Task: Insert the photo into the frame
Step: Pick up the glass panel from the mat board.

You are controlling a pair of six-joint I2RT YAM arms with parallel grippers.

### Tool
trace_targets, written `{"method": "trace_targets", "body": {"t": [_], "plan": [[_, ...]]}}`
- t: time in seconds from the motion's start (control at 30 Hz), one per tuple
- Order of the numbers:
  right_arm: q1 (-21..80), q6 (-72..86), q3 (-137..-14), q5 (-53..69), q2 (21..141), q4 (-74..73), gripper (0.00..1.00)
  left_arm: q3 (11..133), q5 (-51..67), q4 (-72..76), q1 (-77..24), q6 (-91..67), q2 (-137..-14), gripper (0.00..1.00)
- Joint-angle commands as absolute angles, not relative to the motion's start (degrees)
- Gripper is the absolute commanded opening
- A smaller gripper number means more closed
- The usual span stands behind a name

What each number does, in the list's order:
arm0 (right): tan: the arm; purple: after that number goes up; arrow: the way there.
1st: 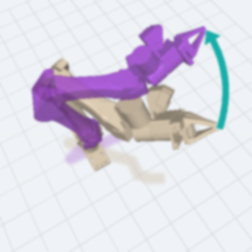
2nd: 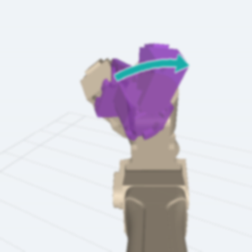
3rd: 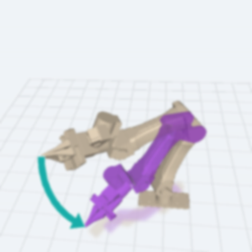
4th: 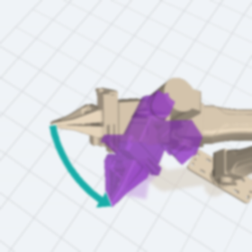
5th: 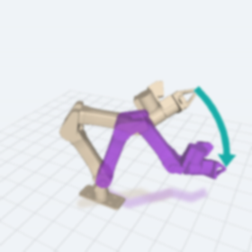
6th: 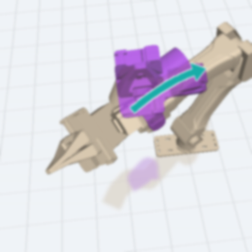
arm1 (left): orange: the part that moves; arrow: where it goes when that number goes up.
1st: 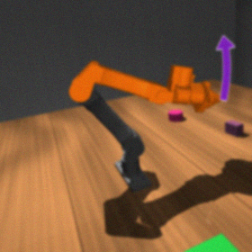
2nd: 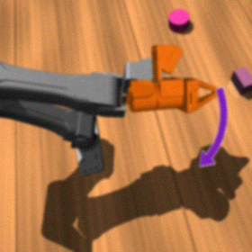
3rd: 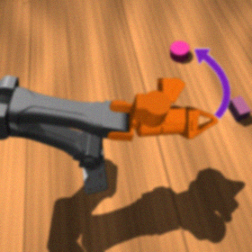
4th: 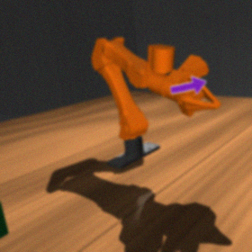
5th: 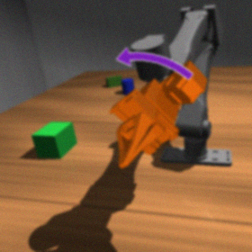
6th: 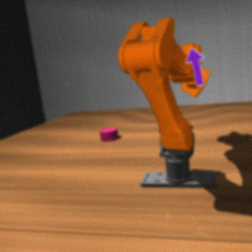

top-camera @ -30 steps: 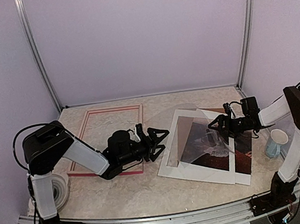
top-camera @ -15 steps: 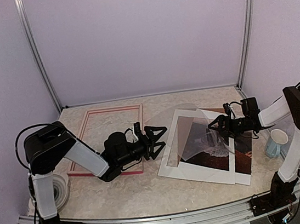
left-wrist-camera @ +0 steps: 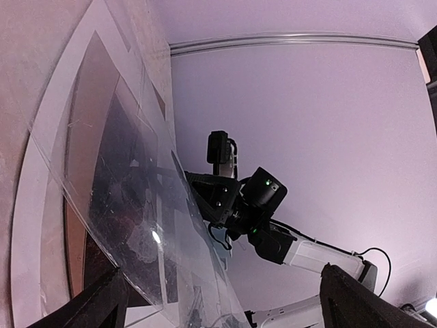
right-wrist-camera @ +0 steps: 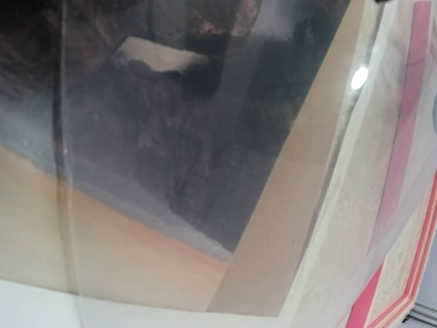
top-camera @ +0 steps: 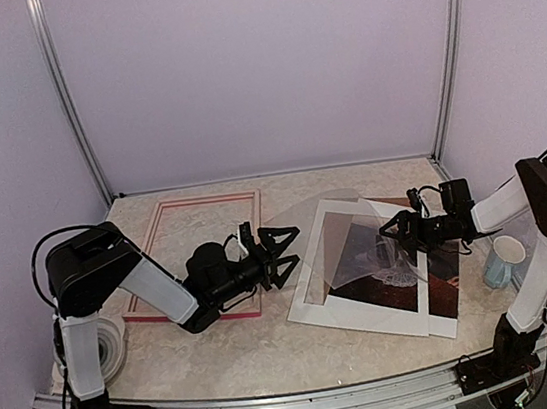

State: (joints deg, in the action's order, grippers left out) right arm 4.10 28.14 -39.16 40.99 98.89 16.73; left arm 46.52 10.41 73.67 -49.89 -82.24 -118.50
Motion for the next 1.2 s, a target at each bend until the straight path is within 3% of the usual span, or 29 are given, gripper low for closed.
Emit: {"method": "trace_targets", "body": {"t": [0.0, 1.17], "plan": [[5.18, 29.21, -36.69, 40.78, 101.43, 9.67, 0.99, 46.25, 9.56, 76.78, -49.83, -82.52, -118.83, 0.97], [6.37, 29.00, -36.73, 41.65, 101.47, 10.16, 0.99, 47.24, 6.33, 90.21, -49.39, -85.34, -121.76, 0.99]]}}
